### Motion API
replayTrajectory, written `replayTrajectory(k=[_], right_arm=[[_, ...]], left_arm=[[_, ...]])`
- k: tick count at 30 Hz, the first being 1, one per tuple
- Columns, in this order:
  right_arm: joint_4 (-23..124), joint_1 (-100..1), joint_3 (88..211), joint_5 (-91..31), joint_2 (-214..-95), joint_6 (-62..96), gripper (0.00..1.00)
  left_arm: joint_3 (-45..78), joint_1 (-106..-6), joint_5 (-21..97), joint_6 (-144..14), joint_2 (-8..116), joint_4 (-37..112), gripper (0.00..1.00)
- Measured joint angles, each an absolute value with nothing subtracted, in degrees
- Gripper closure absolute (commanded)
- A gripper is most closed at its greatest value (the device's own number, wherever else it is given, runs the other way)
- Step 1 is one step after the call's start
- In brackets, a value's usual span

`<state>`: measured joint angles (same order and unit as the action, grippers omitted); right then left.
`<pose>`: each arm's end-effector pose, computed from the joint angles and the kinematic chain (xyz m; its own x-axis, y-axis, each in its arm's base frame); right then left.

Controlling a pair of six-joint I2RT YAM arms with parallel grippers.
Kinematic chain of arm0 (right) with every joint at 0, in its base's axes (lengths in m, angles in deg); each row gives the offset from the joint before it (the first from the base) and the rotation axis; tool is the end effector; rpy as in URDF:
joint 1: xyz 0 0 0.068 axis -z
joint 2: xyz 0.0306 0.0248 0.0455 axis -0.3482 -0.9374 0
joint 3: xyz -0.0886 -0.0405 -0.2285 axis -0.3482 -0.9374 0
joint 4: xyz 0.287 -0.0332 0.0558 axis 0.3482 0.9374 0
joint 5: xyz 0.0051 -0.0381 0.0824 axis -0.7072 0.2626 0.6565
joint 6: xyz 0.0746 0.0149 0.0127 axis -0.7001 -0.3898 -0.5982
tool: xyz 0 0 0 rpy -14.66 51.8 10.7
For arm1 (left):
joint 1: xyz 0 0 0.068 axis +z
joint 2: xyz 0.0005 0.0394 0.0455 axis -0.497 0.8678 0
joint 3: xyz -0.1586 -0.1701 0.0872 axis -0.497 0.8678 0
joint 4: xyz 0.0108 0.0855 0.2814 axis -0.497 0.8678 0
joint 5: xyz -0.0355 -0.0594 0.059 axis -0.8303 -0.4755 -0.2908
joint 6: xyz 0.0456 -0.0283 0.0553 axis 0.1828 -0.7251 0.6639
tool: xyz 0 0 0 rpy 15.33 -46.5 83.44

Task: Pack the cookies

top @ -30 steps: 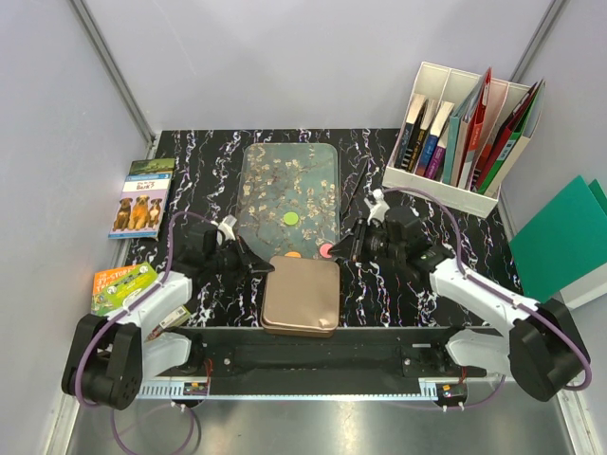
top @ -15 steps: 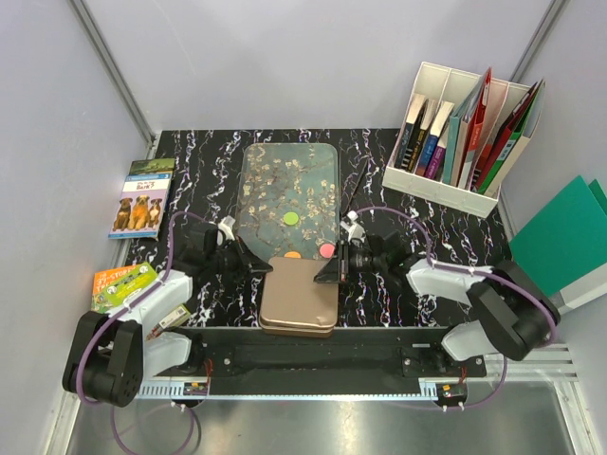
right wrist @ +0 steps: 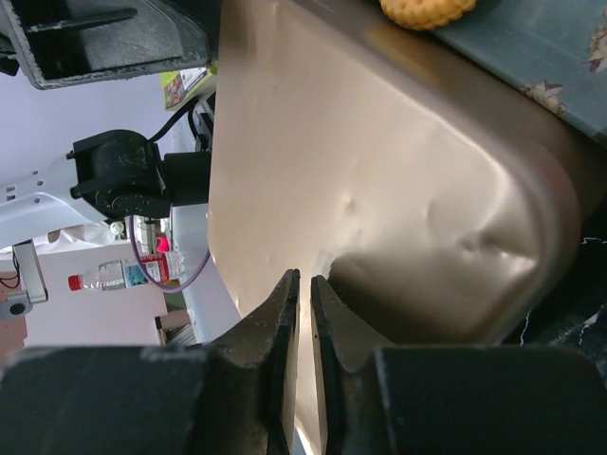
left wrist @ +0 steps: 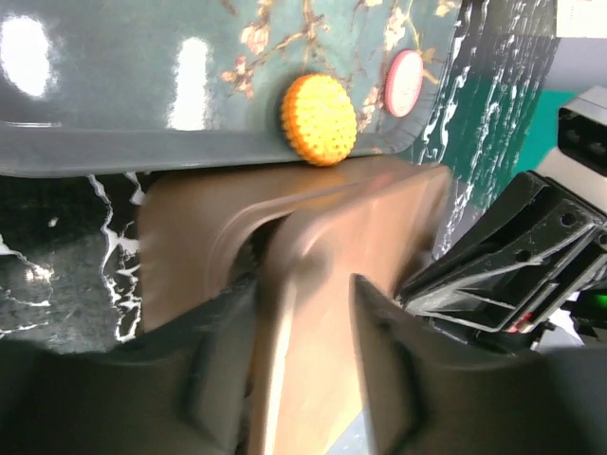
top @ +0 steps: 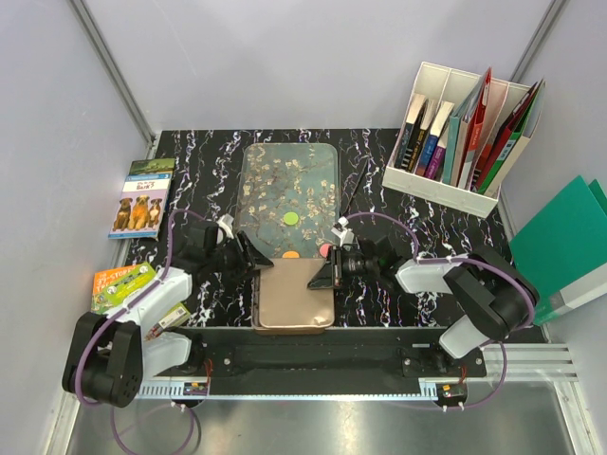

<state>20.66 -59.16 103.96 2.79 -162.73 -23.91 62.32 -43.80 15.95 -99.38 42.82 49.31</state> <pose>0.2215 0.2324 0.0782 -0.9404 -0.0328 -0.3384 -0.3227 0.3996 0.8580 0.2470 -0.0954 0.1085 -0.8833 -0.4249 -0.1981 -0.1468 0.6520 -0.7438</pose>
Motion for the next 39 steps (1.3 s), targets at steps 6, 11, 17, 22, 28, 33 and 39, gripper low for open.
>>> replayTrajectory(k=[6,11,17,22,28,33,39], right_arm=[[19.1,-59.3,104.0,3.2,-163.7,-24.0,0.83],[18.1,-59.3,104.0,3.7,-164.3,-24.2,0.83],[17.9,-59.3,104.1,3.7,-164.6,-24.3,0.83],[17.9,-59.3,104.4,4.0,-165.0,-24.6,0.84],[17.9,-59.5,104.6,4.0,-165.2,-24.8,0.84],[18.2,-59.8,104.9,4.0,-165.2,-24.8,0.84],[19.4,-60.1,105.8,4.0,-165.5,-24.8,0.84]], left_arm=[[60.8,-43.9,17.5,-98.4,42.3,50.8,0.33],[60.7,-43.9,18.8,-97.9,41.2,52.6,0.32],[59.9,-43.9,20.8,-97.0,40.0,55.9,0.30],[58.1,-43.9,21.7,-95.2,39.8,59.0,0.34],[56.8,-43.8,22.6,-93.3,39.8,61.4,0.35],[55.8,-43.7,23.5,-92.1,38.6,63.8,0.35],[52.9,-43.7,26.2,-90.4,36.9,67.4,0.35]])
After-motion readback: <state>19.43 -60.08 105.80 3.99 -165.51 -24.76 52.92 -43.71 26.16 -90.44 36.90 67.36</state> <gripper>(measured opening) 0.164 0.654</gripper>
